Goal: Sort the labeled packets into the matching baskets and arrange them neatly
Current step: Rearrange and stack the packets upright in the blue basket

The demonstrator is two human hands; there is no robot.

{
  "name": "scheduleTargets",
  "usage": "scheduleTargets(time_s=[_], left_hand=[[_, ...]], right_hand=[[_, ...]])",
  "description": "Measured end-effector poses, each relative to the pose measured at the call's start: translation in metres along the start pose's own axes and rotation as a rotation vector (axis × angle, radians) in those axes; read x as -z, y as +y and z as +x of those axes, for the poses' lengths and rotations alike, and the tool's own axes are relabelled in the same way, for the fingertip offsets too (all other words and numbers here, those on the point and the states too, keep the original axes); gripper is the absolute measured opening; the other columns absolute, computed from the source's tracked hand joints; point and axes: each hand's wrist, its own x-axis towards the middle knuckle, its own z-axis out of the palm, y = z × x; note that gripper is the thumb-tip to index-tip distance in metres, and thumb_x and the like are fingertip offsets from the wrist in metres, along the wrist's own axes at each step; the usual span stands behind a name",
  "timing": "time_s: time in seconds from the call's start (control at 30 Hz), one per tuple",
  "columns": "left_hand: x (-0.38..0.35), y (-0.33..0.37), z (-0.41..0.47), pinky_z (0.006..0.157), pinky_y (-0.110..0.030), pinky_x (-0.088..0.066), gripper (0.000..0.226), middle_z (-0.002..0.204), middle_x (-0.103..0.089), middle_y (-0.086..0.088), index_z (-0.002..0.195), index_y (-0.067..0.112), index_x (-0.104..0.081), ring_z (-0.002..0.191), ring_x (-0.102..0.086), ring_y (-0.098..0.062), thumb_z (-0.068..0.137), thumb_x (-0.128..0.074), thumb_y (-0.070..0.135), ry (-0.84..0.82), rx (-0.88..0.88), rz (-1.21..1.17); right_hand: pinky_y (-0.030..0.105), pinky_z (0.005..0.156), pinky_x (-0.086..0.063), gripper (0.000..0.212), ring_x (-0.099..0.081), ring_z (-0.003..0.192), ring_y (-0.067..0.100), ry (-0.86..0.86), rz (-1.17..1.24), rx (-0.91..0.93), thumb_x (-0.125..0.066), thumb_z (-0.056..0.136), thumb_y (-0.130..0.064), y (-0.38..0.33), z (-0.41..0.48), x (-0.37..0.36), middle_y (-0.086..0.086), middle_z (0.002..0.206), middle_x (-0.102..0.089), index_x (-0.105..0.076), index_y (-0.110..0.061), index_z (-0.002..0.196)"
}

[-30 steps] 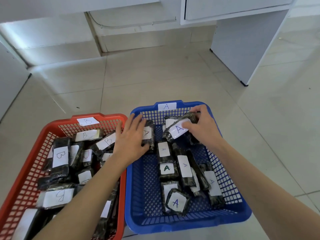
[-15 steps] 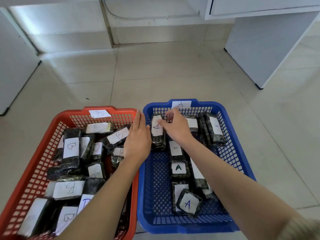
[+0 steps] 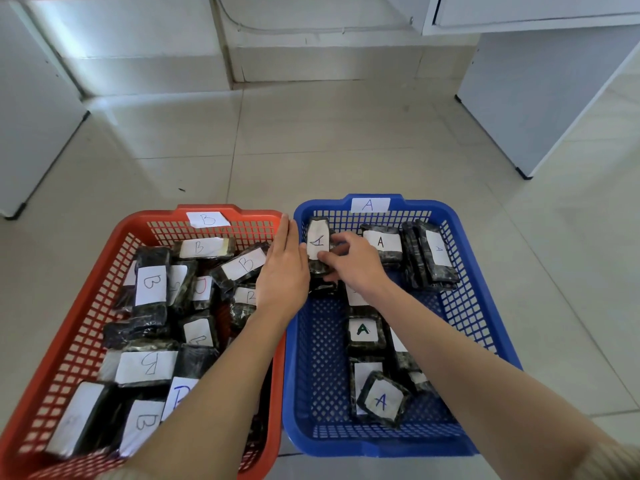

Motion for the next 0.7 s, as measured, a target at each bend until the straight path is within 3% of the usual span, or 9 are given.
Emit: scheduleTargets(time_s=[0.1, 0.2, 0.27, 0.33, 0.4, 0.53, 0.7], left_hand=[[0.000, 0.000, 0.000, 0.096, -0.038, -0.046, 0.051, 0.158, 0.003, 0.010, 0.151, 0.014, -0.012, 0.136, -0.034, -0.019, 0.102, -0.026, 0.025, 0.007, -0.001, -0.026], [-0.001, 0.000, 0.000, 0.098, -0.037, -0.045, 0.051, 0.158, 0.001, 0.010, 0.151, 0.014, -0.013, 0.136, -0.033, -0.019, 0.102, -0.026, 0.025, 0.013, 0.000, -0.031], [-0.002, -0.001, 0.000, 0.095, -0.039, -0.046, 0.051, 0.158, 0.001, 0.010, 0.150, 0.014, -0.013, 0.136, -0.034, -0.020, 0.102, -0.025, 0.026, 0.016, 0.000, -0.019], [-0.003, -0.002, 0.001, 0.094, -0.039, -0.047, 0.051, 0.158, 0.001, 0.010, 0.150, 0.014, -0.013, 0.136, -0.034, -0.020, 0.102, -0.025, 0.025, 0.018, -0.010, 0.008], [-0.004, -0.002, 0.001, 0.093, -0.038, -0.048, 0.051, 0.158, 0.002, 0.009, 0.151, 0.014, -0.012, 0.137, -0.033, -0.020, 0.102, -0.024, 0.025, 0.020, -0.008, 0.039], [-0.007, -0.006, 0.003, 0.093, -0.037, -0.049, 0.052, 0.159, 0.002, 0.005, 0.150, 0.010, -0.012, 0.141, -0.025, -0.018, 0.101, -0.025, 0.021, 0.020, -0.031, 0.123], [-0.006, -0.003, 0.002, 0.092, -0.036, -0.049, 0.051, 0.159, 0.001, 0.003, 0.150, 0.008, -0.015, 0.138, -0.030, -0.019, 0.101, -0.028, 0.019, 0.016, -0.015, 0.162]], right_hand=[[0.039, 0.083, -0.056, 0.039, -0.060, 0.091, 0.016, 0.079, -0.137, 0.067, -0.061, 0.091, -0.024, 0.005, -0.001, 0.009, 0.002, 0.104, -0.059, -0.053, -0.014, 0.128], [0.034, 0.097, -0.047, 0.042, -0.055, 0.108, 0.020, -0.007, -0.255, 0.120, -0.056, 0.093, -0.013, 0.008, -0.008, 0.018, 0.007, 0.124, -0.055, -0.049, -0.015, 0.134], [0.027, 0.098, -0.042, 0.046, -0.052, 0.116, 0.020, -0.114, -0.385, 0.152, -0.056, 0.092, -0.011, 0.010, -0.014, 0.025, 0.006, 0.131, -0.052, -0.045, -0.016, 0.137], [0.031, 0.099, -0.042, 0.042, -0.051, 0.118, 0.021, -0.135, -0.506, 0.166, -0.057, 0.093, -0.015, 0.013, -0.020, 0.034, 0.005, 0.130, -0.053, -0.047, -0.015, 0.133], [0.036, 0.093, -0.045, 0.039, -0.053, 0.113, 0.024, -0.091, -0.702, 0.139, -0.057, 0.093, -0.030, 0.015, -0.029, 0.043, 0.007, 0.124, -0.056, -0.049, -0.013, 0.127], [0.042, 0.099, -0.038, 0.066, -0.043, 0.123, 0.031, -0.063, -1.145, 0.110, -0.046, 0.090, -0.058, 0.022, -0.043, 0.037, 0.012, 0.132, -0.050, -0.037, -0.011, 0.135], [0.048, 0.102, -0.031, 0.076, -0.041, 0.126, 0.033, -0.092, -1.124, -0.025, -0.051, 0.083, -0.065, 0.018, -0.040, 0.031, 0.014, 0.132, -0.050, -0.032, -0.014, 0.137]])
